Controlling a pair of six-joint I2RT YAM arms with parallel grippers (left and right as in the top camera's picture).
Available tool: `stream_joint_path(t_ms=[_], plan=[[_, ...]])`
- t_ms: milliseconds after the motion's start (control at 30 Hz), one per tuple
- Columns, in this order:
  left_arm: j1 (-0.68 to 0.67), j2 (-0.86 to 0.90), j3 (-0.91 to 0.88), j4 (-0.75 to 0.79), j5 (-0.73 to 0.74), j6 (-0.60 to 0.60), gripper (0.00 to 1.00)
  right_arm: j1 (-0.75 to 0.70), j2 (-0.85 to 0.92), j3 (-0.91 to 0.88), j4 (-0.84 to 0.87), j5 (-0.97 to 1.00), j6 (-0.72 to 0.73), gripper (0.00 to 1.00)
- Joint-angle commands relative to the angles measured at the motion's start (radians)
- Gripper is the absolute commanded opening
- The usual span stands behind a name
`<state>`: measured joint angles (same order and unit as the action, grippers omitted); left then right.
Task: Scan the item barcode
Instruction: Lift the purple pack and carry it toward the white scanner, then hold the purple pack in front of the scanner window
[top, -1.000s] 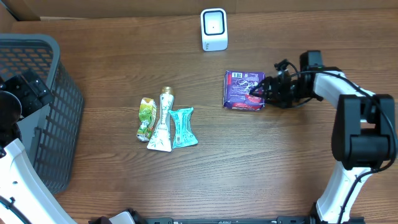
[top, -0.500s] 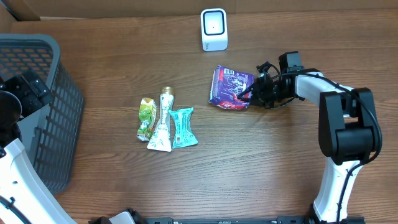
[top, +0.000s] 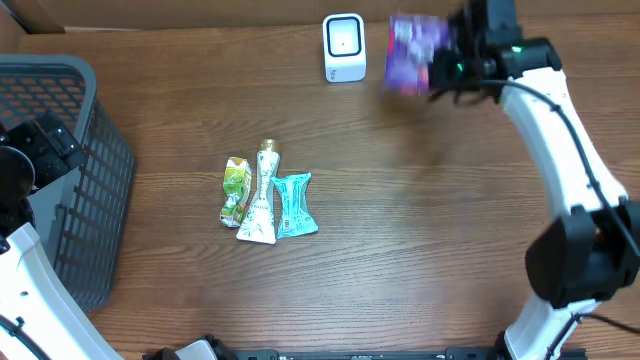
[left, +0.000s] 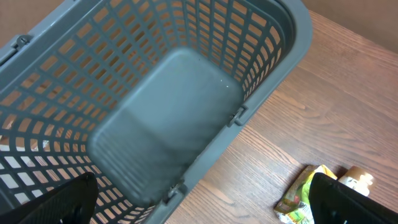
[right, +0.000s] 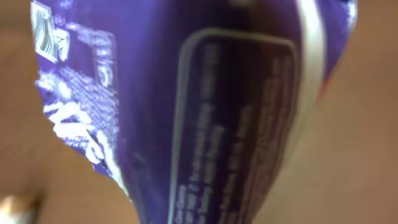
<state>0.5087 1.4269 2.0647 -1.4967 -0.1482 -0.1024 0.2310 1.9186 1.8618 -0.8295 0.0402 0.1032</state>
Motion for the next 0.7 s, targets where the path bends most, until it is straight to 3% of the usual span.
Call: stream_joint_path(t_ms=[0, 167, 367, 533, 667], plan=[[0.002, 0.000, 0.011, 0.002, -0.008, -0.010, 0.99, 0.105, 0.003, 0.016, 0.113, 0.522, -0.230, 0.04], [0.002, 0.000, 0.011, 0.002, -0.008, -0.010, 1.00, 0.193, 0.070, 0.014, 0.447, 0.653, -0.710, 0.04], [0.002, 0.000, 0.011, 0.002, -0.008, -0.010, 0.99, 0.204, 0.197, 0.014, 0.798, 0.760, -1.069, 0.04], [0.002, 0.000, 0.011, 0.002, -0.008, -0.010, 1.00, 0.200, 0.303, 0.014, 0.930, 0.761, -1.288, 0.04], [0.002, 0.000, 0.011, 0.002, -0.008, -0.010, 1.00, 0.200, 0.359, 0.013, 0.995, 0.771, -1.367, 0.04]])
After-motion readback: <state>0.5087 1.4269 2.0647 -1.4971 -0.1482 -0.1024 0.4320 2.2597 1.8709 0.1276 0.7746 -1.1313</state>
